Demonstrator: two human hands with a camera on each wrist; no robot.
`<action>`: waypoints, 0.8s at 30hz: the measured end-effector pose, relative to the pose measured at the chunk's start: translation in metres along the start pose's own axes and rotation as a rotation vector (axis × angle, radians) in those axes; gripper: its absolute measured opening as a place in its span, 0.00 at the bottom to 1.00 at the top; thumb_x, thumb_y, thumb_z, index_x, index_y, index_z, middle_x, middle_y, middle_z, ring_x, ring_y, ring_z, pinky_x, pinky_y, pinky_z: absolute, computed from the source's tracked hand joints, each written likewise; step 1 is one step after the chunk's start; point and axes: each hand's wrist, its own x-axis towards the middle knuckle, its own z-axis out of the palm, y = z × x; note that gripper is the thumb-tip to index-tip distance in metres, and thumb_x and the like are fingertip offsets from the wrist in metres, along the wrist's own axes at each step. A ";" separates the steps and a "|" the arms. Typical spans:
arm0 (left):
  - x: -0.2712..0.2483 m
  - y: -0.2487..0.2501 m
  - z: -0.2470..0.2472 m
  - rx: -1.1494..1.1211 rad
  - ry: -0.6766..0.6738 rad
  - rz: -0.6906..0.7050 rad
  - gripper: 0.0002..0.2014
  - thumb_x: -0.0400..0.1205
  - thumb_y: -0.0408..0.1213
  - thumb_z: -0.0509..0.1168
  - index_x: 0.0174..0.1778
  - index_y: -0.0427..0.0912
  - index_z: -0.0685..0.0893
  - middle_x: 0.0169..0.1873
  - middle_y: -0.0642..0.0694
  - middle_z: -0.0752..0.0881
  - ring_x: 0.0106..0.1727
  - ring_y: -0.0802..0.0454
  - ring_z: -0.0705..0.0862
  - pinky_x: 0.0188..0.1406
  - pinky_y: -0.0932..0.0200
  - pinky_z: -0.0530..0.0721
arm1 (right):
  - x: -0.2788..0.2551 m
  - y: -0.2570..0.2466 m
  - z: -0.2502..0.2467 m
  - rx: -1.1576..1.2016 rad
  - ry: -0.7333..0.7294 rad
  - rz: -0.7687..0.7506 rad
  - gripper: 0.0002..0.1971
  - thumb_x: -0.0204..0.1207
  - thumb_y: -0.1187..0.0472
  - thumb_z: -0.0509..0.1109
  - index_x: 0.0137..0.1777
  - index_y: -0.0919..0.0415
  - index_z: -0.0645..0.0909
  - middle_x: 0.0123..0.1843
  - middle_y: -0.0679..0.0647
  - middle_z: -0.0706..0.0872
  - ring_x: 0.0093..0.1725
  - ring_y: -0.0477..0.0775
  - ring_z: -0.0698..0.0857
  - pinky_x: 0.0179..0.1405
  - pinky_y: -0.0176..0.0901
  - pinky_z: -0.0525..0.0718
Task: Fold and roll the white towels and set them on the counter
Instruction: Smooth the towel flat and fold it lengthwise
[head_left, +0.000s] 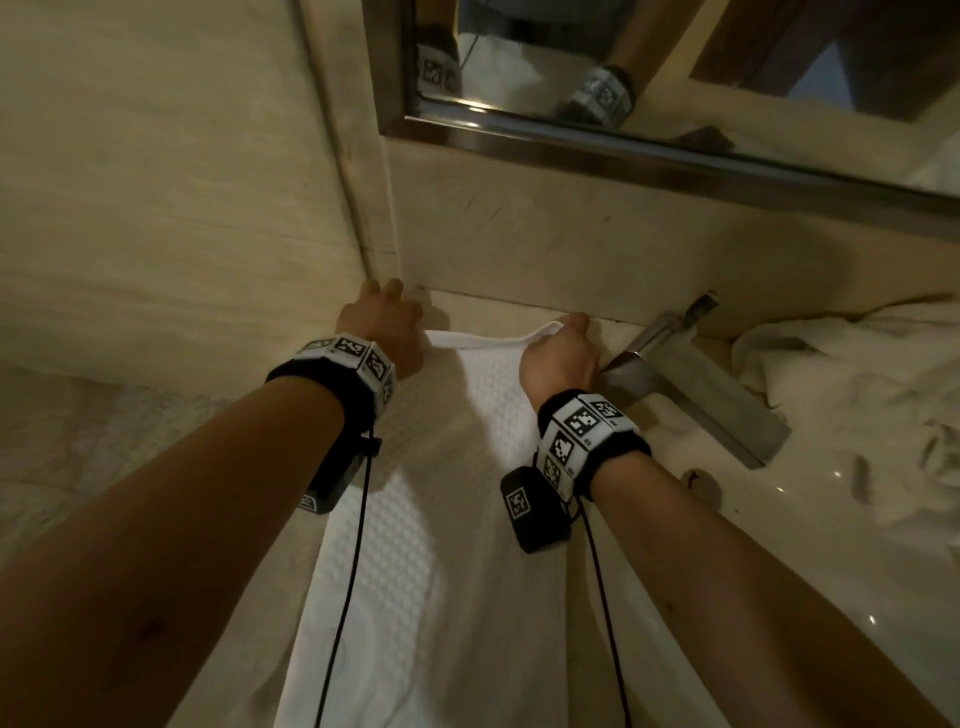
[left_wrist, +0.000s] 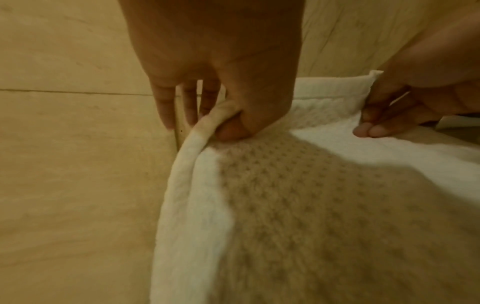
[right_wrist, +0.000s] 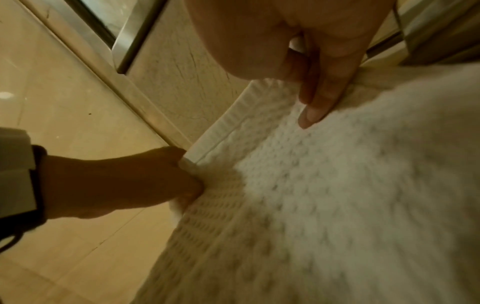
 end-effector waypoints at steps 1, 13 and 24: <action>0.000 0.002 -0.001 0.004 0.045 0.026 0.18 0.79 0.42 0.61 0.64 0.40 0.79 0.60 0.40 0.75 0.66 0.39 0.71 0.60 0.46 0.78 | -0.001 0.002 -0.001 0.022 0.025 -0.016 0.16 0.83 0.68 0.56 0.70 0.70 0.67 0.66 0.67 0.80 0.65 0.65 0.80 0.60 0.46 0.76; 0.017 0.002 -0.009 0.089 0.116 -0.045 0.19 0.85 0.36 0.55 0.73 0.43 0.72 0.63 0.38 0.81 0.64 0.38 0.78 0.60 0.48 0.76 | 0.000 0.004 0.009 -0.117 0.073 -0.096 0.36 0.79 0.65 0.65 0.82 0.63 0.50 0.78 0.62 0.58 0.75 0.62 0.69 0.71 0.49 0.72; 0.025 0.009 -0.011 0.212 0.352 -0.091 0.13 0.85 0.28 0.49 0.56 0.31 0.78 0.53 0.32 0.83 0.57 0.35 0.78 0.53 0.46 0.74 | -0.007 0.013 0.007 -0.367 -0.207 -0.210 0.34 0.85 0.55 0.55 0.84 0.40 0.40 0.84 0.56 0.32 0.83 0.66 0.39 0.81 0.60 0.48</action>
